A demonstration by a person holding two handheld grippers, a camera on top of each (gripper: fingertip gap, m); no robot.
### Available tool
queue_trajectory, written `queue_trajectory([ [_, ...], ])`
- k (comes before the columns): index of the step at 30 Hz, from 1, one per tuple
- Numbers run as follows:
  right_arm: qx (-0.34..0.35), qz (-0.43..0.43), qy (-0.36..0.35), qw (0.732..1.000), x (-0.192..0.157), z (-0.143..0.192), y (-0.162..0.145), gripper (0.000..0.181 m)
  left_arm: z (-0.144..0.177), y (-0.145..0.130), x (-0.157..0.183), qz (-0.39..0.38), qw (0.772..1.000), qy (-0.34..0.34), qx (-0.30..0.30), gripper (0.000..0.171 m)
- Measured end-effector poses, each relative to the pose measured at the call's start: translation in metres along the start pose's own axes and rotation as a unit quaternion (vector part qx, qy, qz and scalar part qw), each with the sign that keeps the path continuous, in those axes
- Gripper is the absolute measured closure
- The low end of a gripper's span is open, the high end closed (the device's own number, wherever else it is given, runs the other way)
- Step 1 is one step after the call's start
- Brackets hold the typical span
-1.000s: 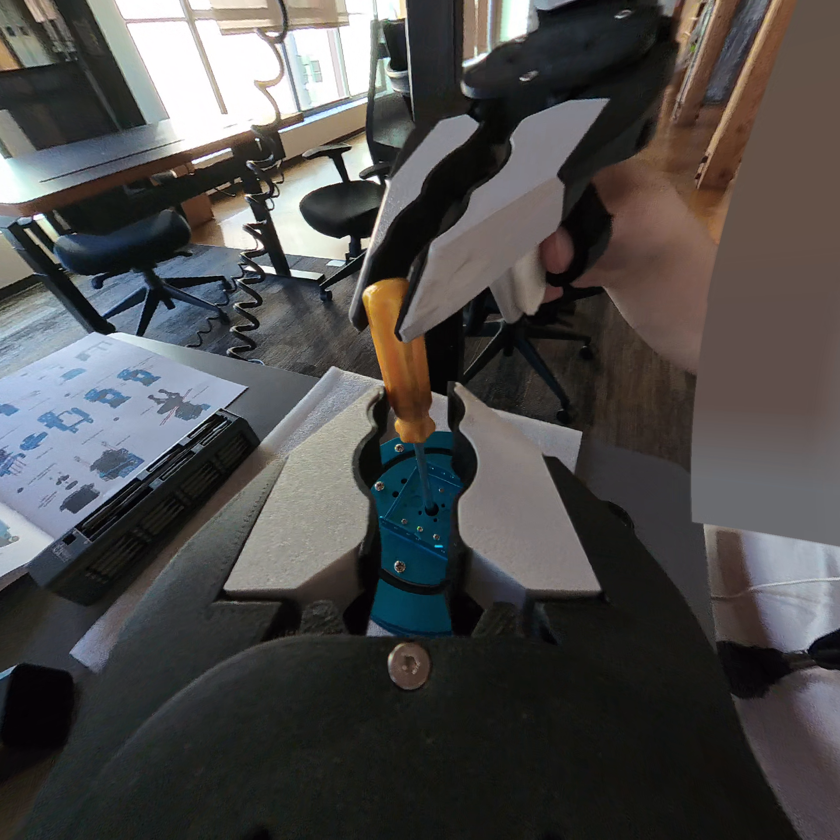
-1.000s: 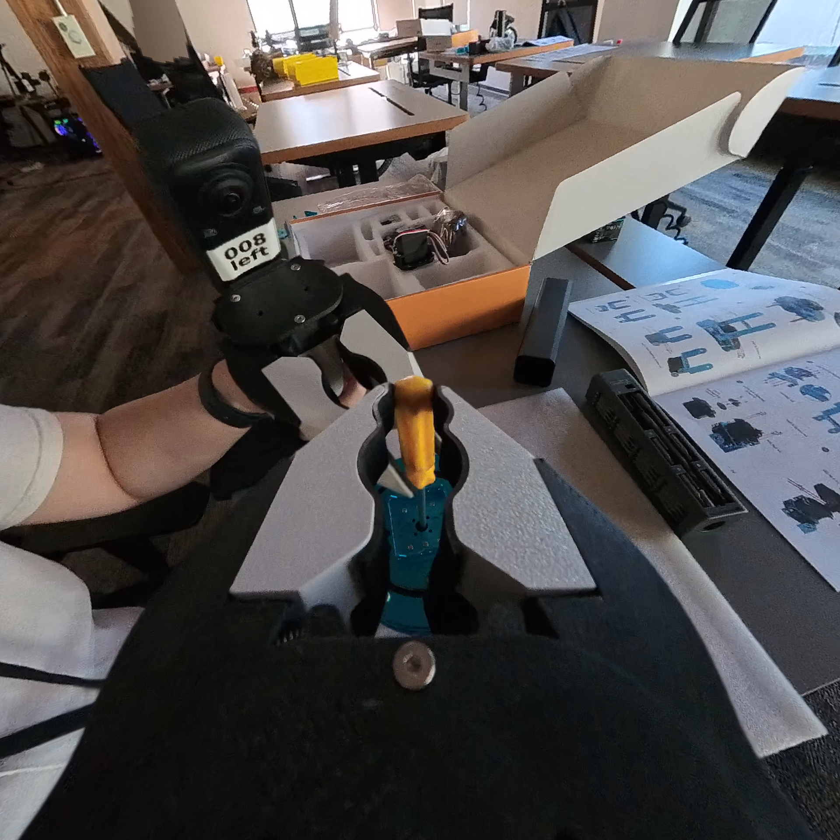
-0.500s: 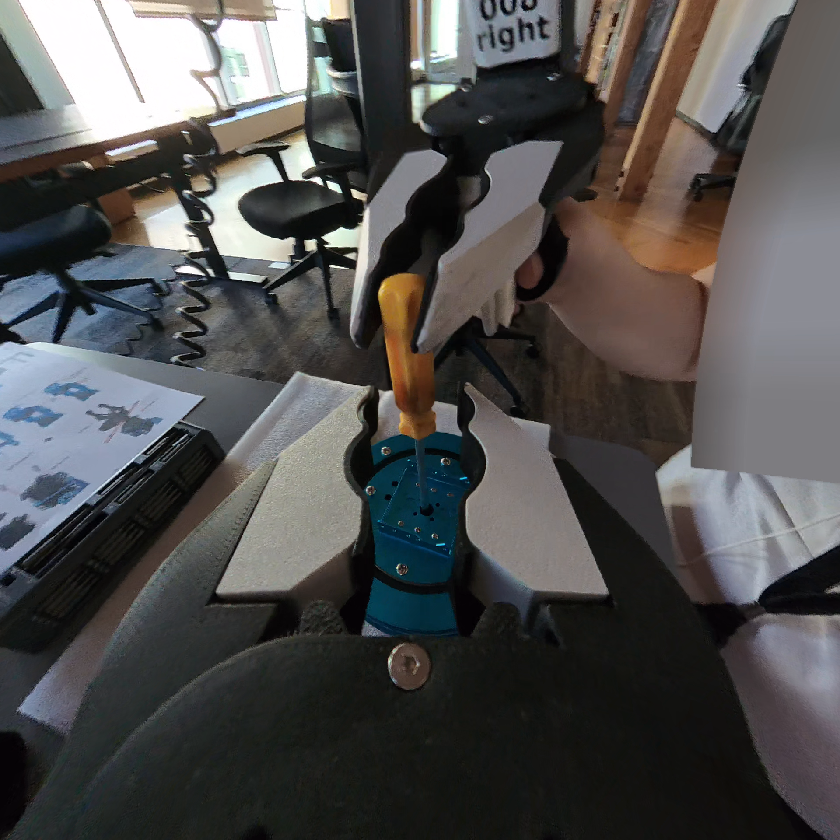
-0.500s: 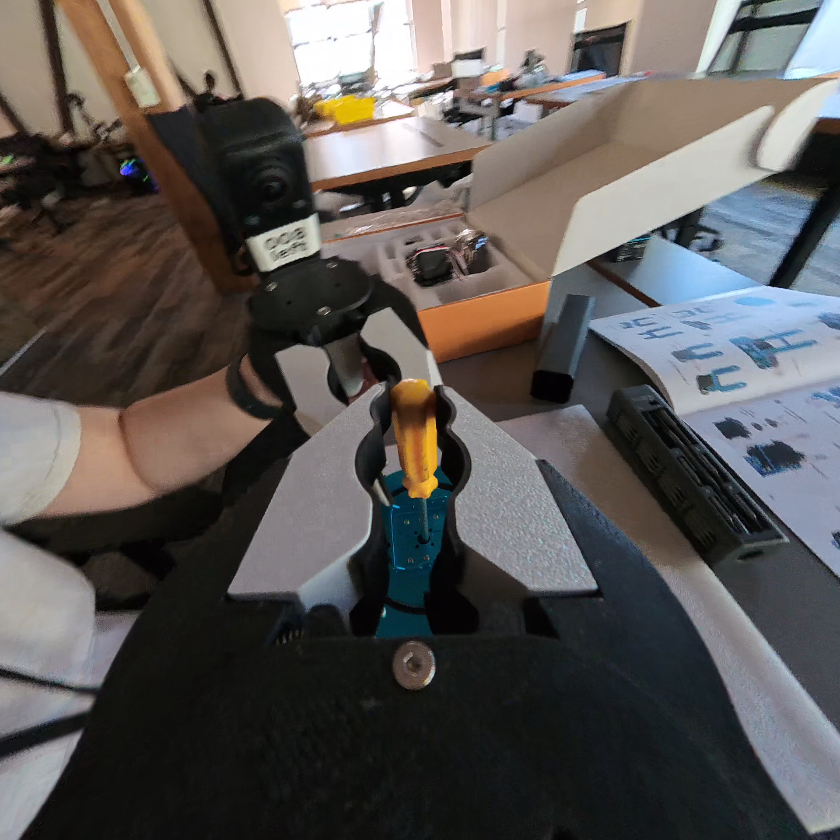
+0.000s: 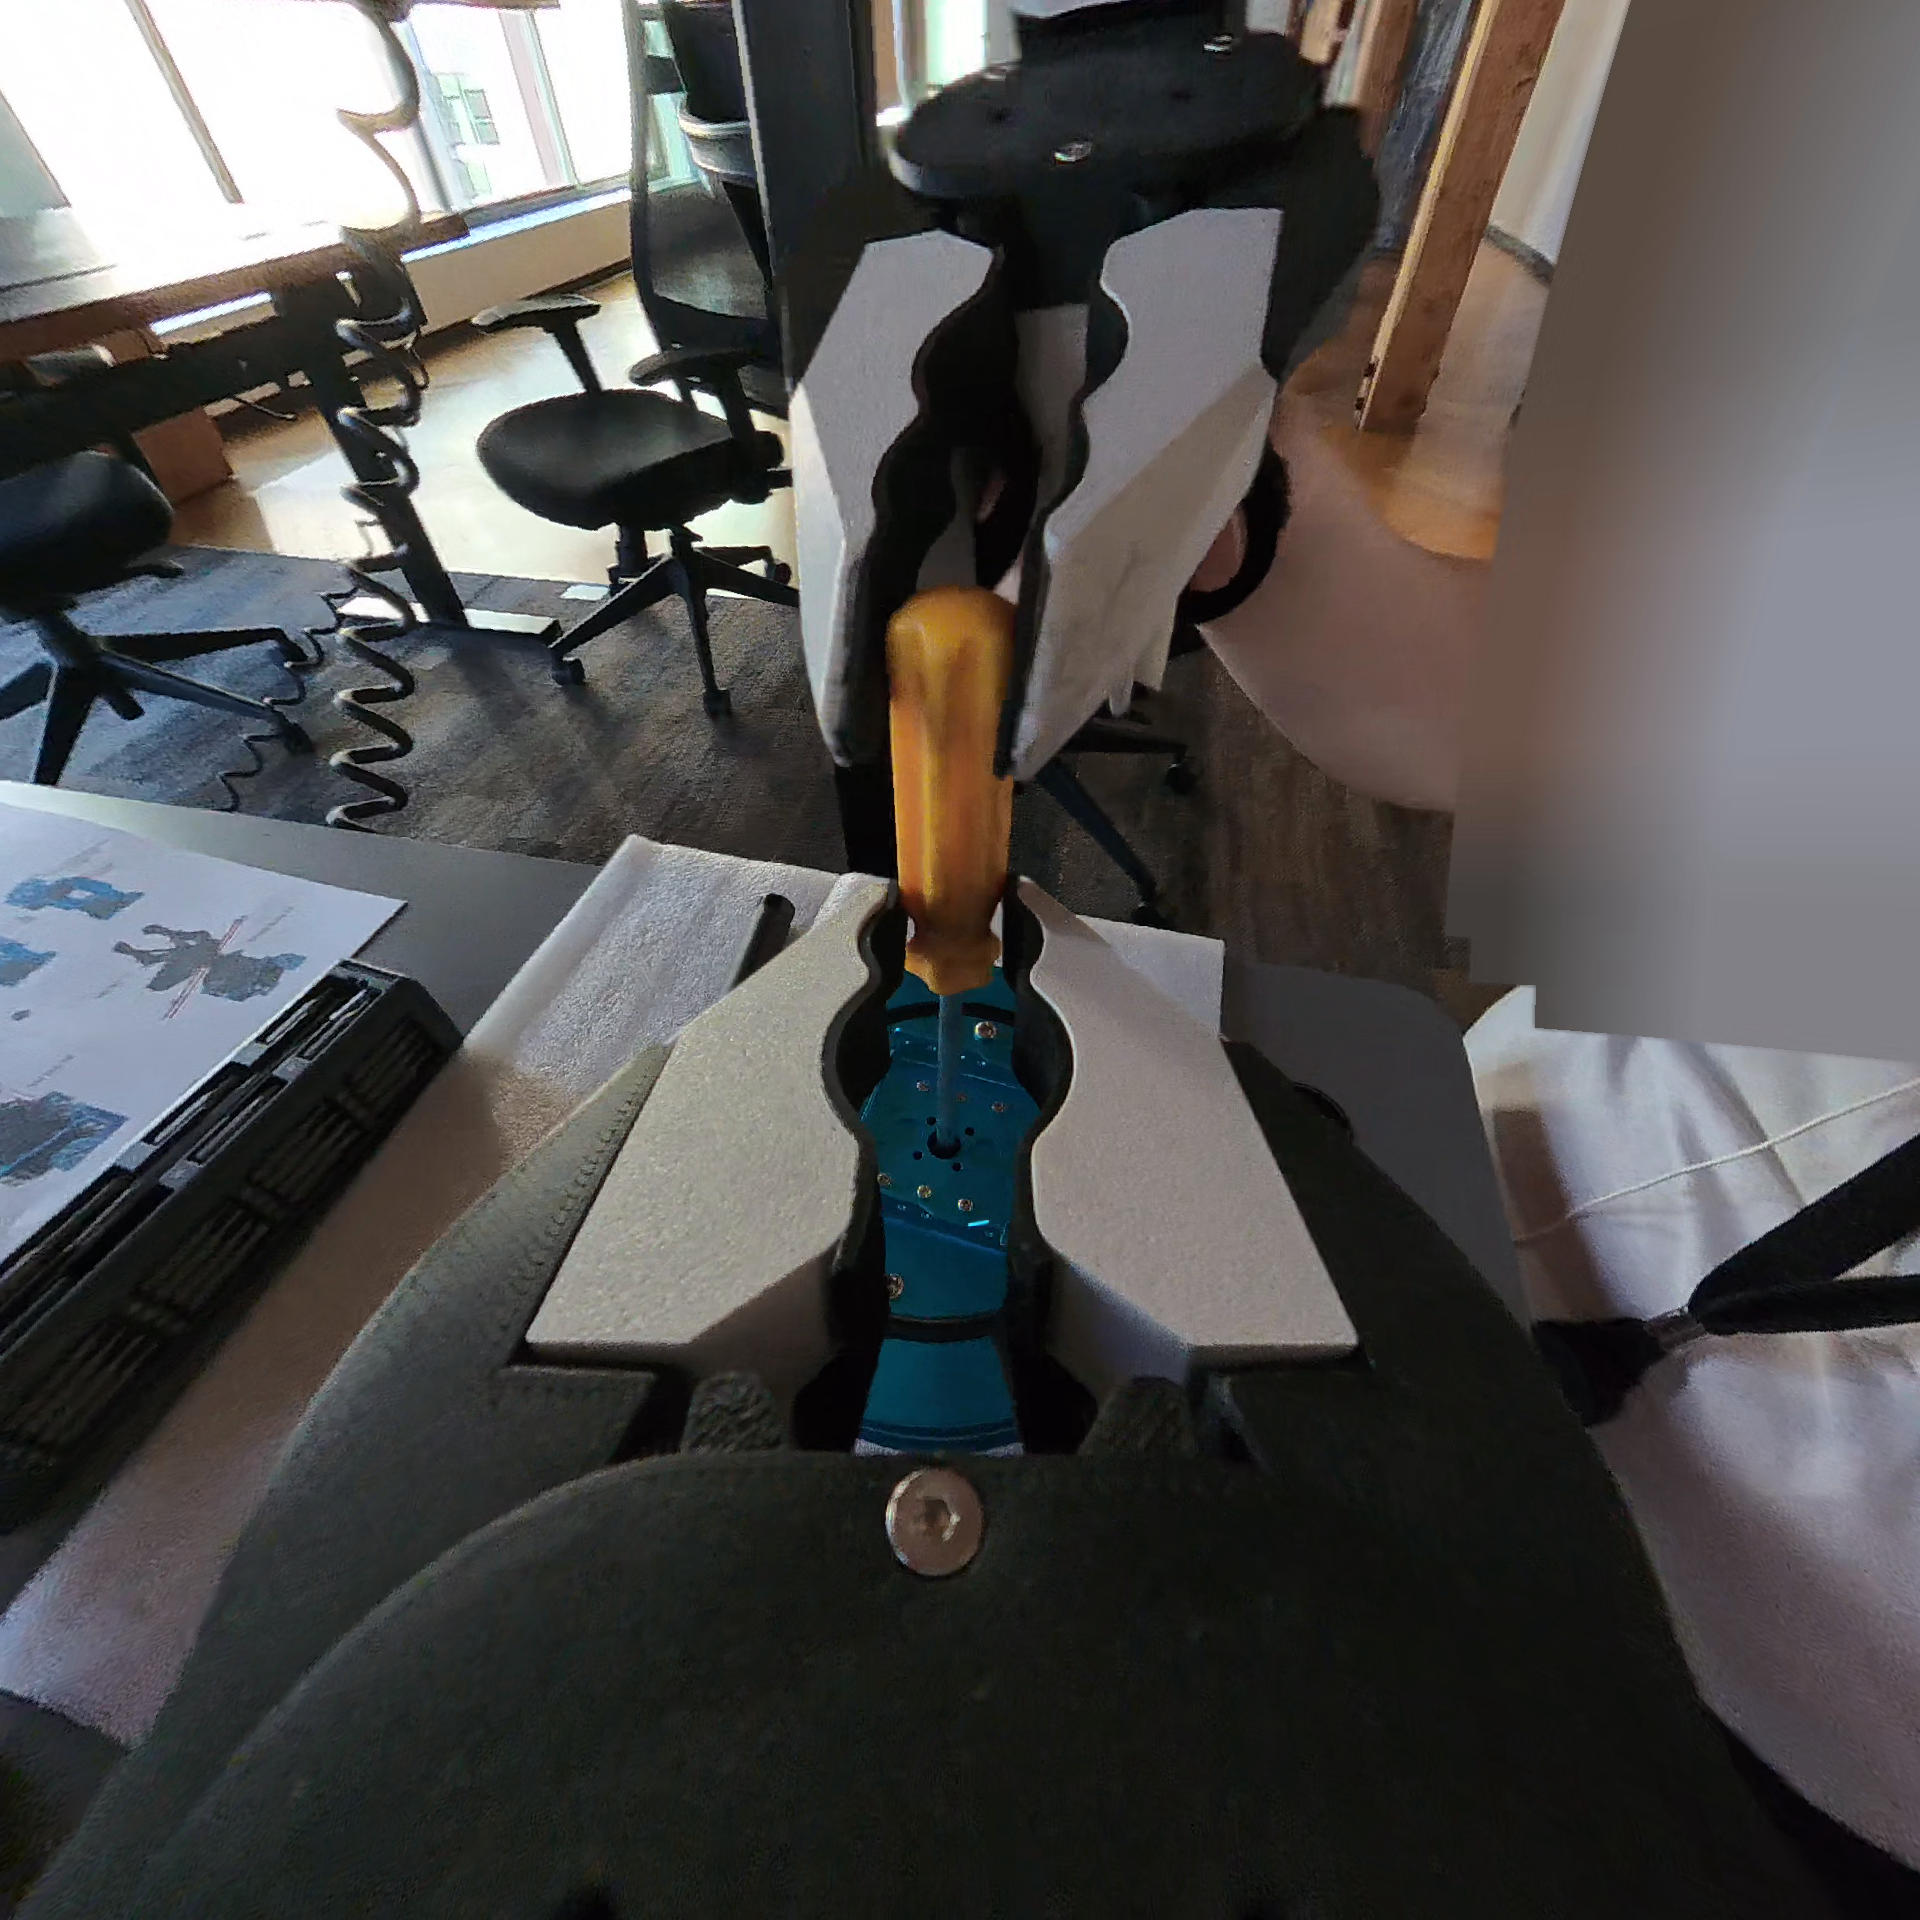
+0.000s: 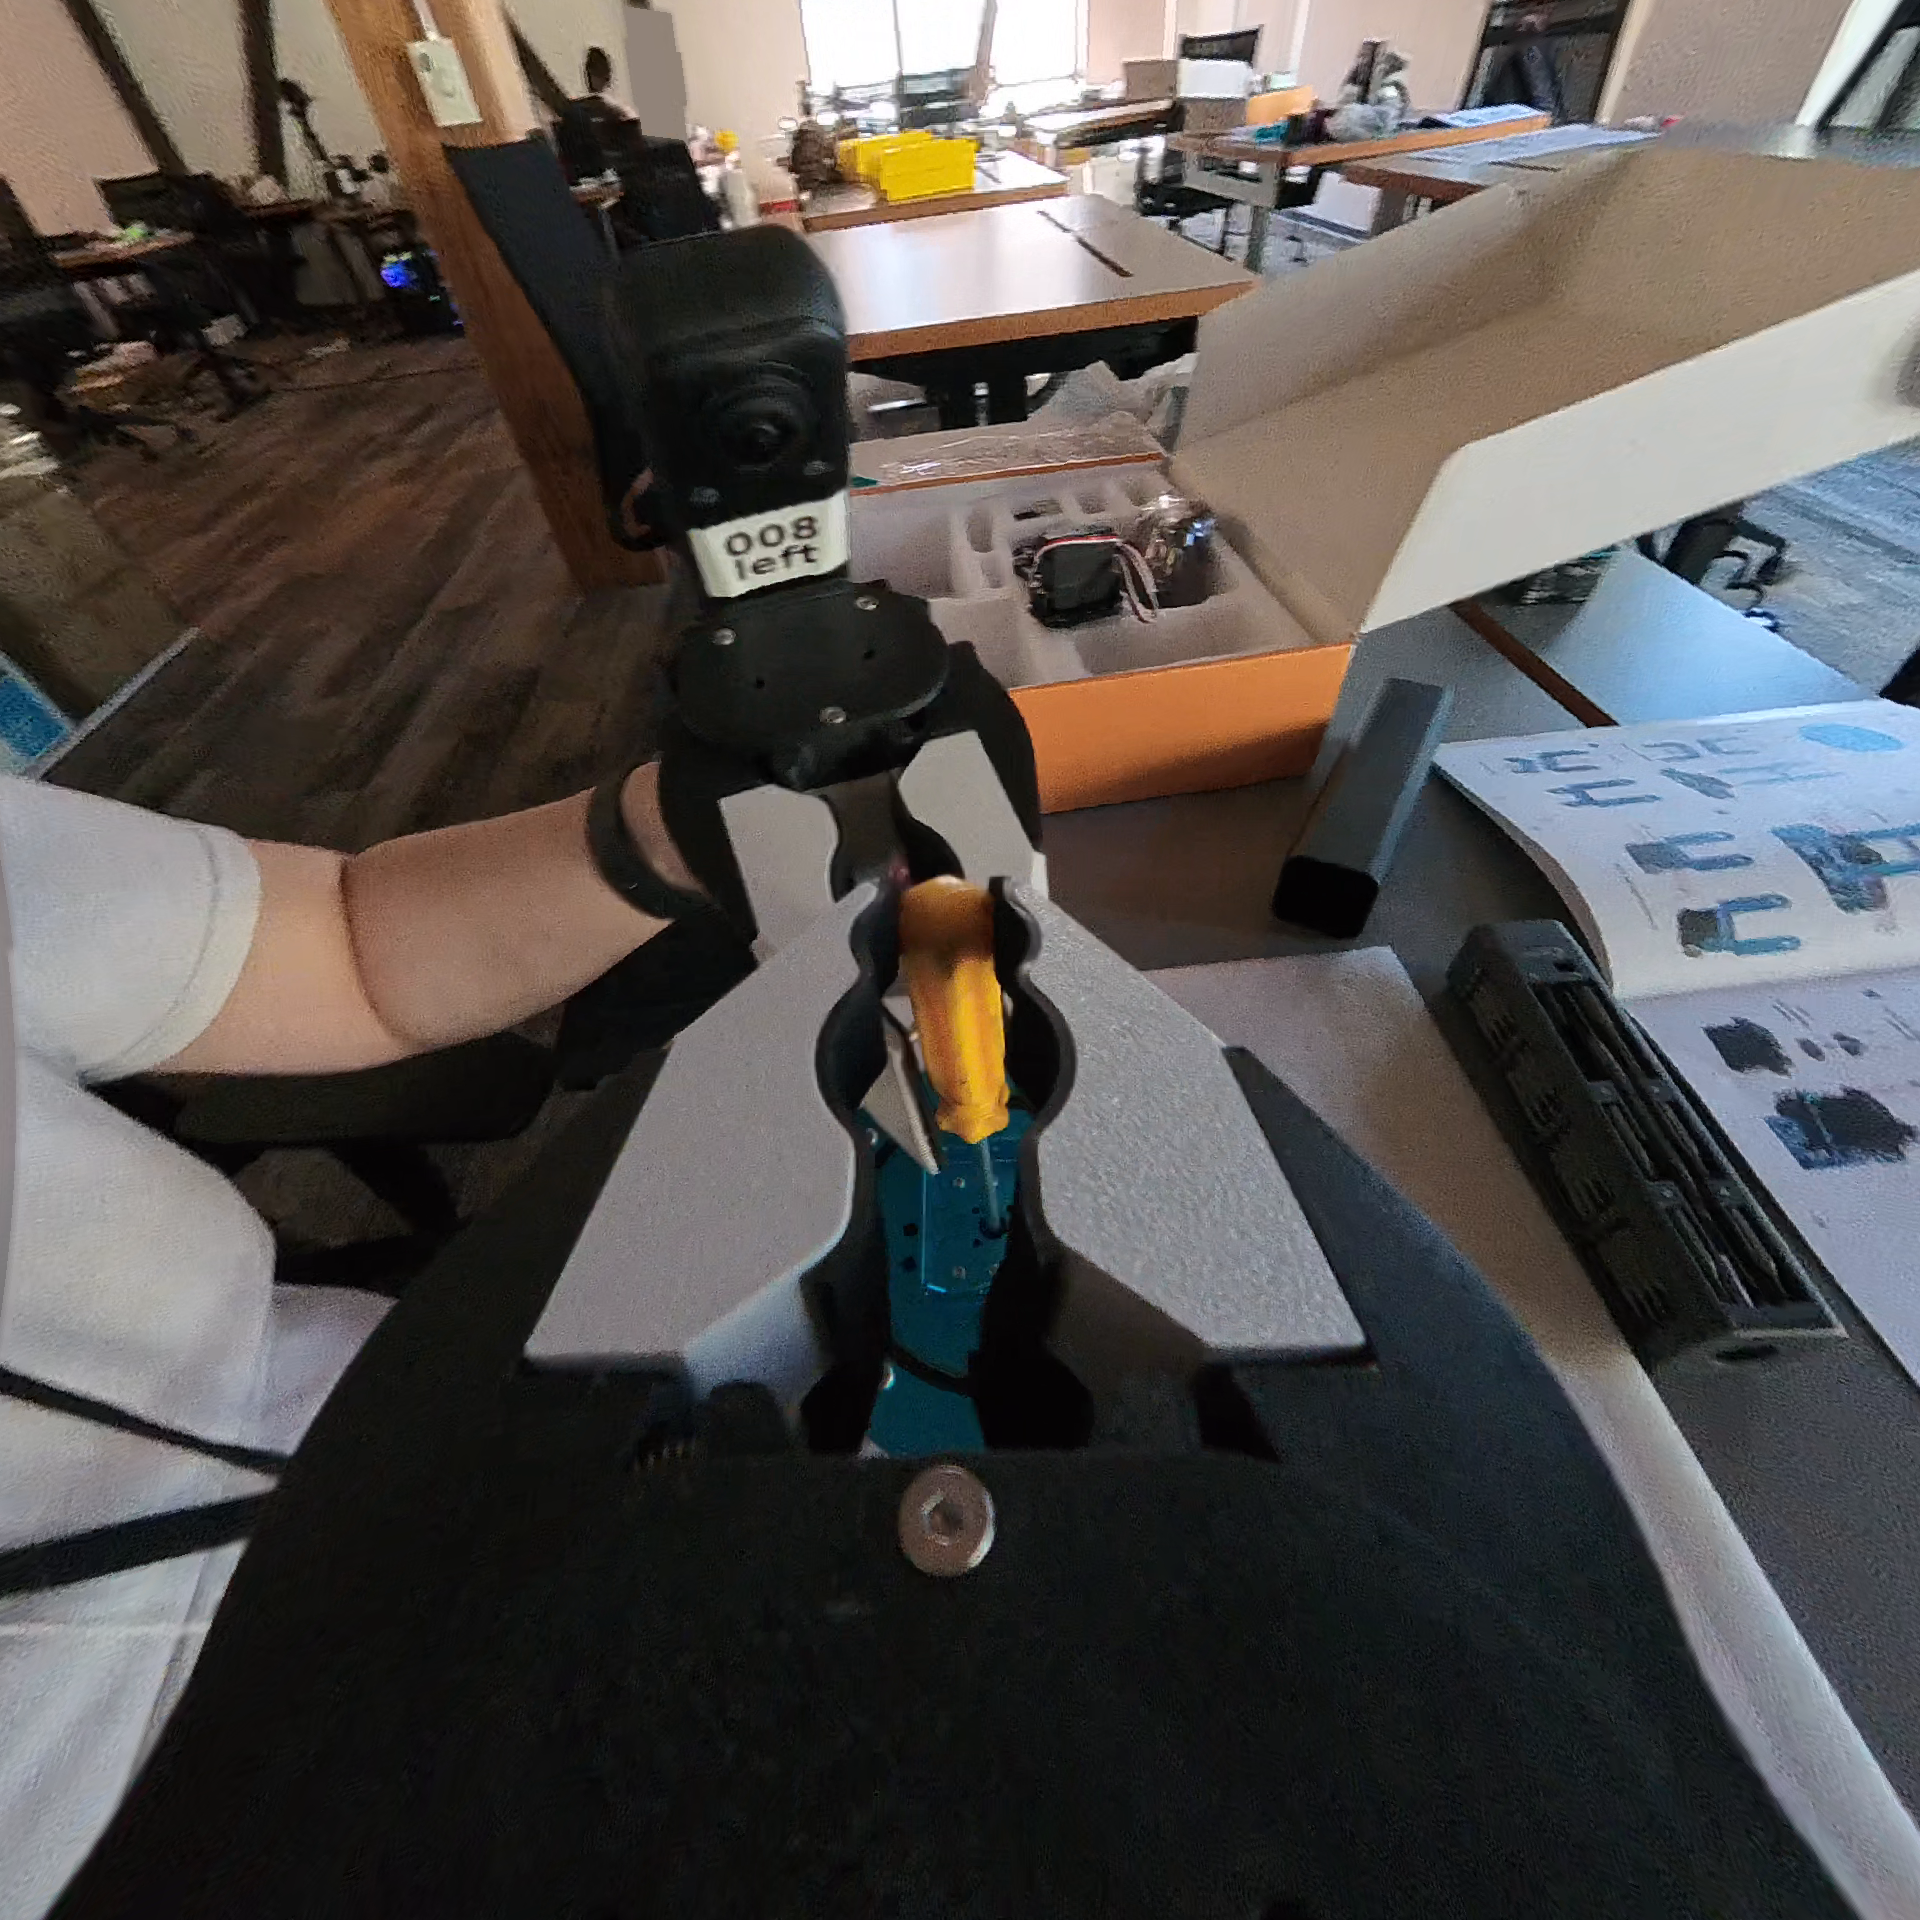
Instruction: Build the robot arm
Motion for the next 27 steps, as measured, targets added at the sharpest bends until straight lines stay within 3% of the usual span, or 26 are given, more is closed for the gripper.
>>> queue_trajectory([
  [2, 0.004, -0.014, -0.065, 0.998, 0.002, 0.0, -0.001, 0.165, 0.0, 0.003, 0.0, 0.004, 0.999, 0.04, 0.014, 0.137],
  [3, 0.007, -0.021, -0.091, 0.996, 0.002, 0.001, -0.002, 0.165, 0.0, 0.003, 0.001, -0.001, 0.998, 0.057, 0.013, 0.137],
  [6, 0.016, -0.021, -0.108, 0.994, -0.007, 0.0, -0.002, 0.165, -0.001, 0.003, 0.005, -0.034, 0.996, 0.083, 0.003, 0.155],
  [8, 0.003, 0.004, -0.071, 0.997, -0.01, 0.001, 0.0, 0.162, 0.0, 0.002, 0.005, -0.03, 0.998, 0.052, -0.001, 0.155],
  [10, 0.003, 0.0, -0.023, 1.0, -0.008, 0.003, 0.006, 0.147, 0.001, 0.002, 0.005, -0.035, 0.999, 0.012, -0.006, 0.155],
  [11, -0.002, 0.007, 0.011, 1.0, -0.008, 0.004, 0.007, 0.163, 0.002, 0.002, 0.004, -0.037, 0.999, -0.005, -0.008, 0.155],
  [14, -0.018, 0.03, 0.029, 0.999, -0.006, 0.002, 0.007, 0.165, 0.001, 0.002, 0.0, -0.029, 0.998, -0.054, -0.009, 0.155],
  [16, -0.021, 0.034, 0.0, 0.999, -0.005, 0.002, 0.007, 0.165, 0.001, 0.002, -0.002, -0.019, 0.999, -0.049, -0.003, 0.155],
  [18, -0.017, 0.019, -0.064, 0.998, -0.003, 0.005, 0.005, 0.164, 0.001, 0.004, -0.004, -0.001, 1.0, -0.008, 0.007, 0.127],
  [21, 0.006, -0.005, -0.127, 0.992, -0.009, 0.008, 0.003, 0.164, 0.003, 0.008, 0.001, -0.02, 0.998, 0.05, 0.031, 0.137],
  [23, 0.005, -0.01, -0.146, 0.989, -0.01, 0.009, 0.002, 0.164, 0.001, 0.008, 0.004, -0.028, 0.998, 0.052, 0.029, 0.154],
  [25, -0.01, -0.004, -0.098, 0.995, -0.012, 0.008, 0.004, 0.163, 0.001, 0.008, 0.004, -0.029, 0.999, 0.024, 0.025, 0.154],
  [27, -0.025, -0.003, -0.033, 0.999, -0.008, 0.006, 0.003, 0.147, 0.004, 0.008, 0.001, -0.018, 1.0, -0.009, 0.021, 0.155],
])
Point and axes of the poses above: each gripper's, where its closed fingertips meet, z back along the fingers, y out of its top, x = y × z across the jaws, the point moved 7 cm from there along z, back along the fingers, and after that the axes turned 6 degrees about z, right-handed, at the moved point
